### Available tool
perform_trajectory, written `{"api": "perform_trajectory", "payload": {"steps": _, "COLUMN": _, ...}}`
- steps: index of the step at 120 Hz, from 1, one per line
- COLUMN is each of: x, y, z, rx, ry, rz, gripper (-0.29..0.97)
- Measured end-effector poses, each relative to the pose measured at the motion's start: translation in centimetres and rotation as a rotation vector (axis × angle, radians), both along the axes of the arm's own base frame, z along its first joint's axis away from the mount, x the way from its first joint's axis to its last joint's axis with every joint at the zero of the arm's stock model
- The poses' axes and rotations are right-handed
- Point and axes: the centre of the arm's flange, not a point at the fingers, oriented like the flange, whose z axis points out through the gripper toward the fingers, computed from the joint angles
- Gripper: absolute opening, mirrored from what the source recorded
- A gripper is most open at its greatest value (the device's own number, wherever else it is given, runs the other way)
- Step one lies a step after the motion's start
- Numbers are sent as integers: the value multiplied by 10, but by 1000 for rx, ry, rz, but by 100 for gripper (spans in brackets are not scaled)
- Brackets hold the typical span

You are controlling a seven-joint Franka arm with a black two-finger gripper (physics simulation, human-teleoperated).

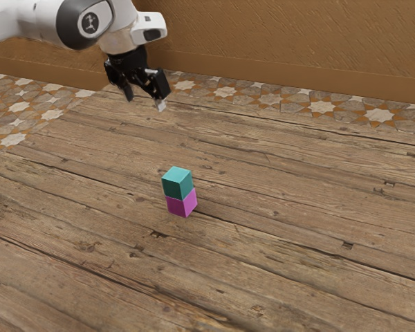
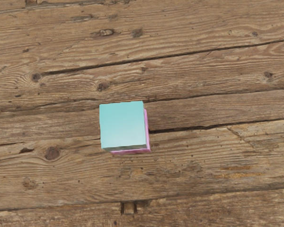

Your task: Pick up the blue block with one arm, and put the blue block on the pink block with one arm

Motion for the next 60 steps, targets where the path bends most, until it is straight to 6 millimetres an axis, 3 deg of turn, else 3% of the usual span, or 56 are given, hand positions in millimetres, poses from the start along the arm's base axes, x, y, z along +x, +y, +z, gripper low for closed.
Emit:
{"api": "perform_trajectory", "payload": {"steps": 32, "x": -22, "y": -23, "z": -12, "rx": 35, "ry": 181, "rz": -55, "gripper": 68}}
{"api": "perform_trajectory", "payload": {"steps": 60, "x": -27, "y": -17, "z": -18, "rx": 45, "ry": 234, "rz": -56, "gripper": 68}}
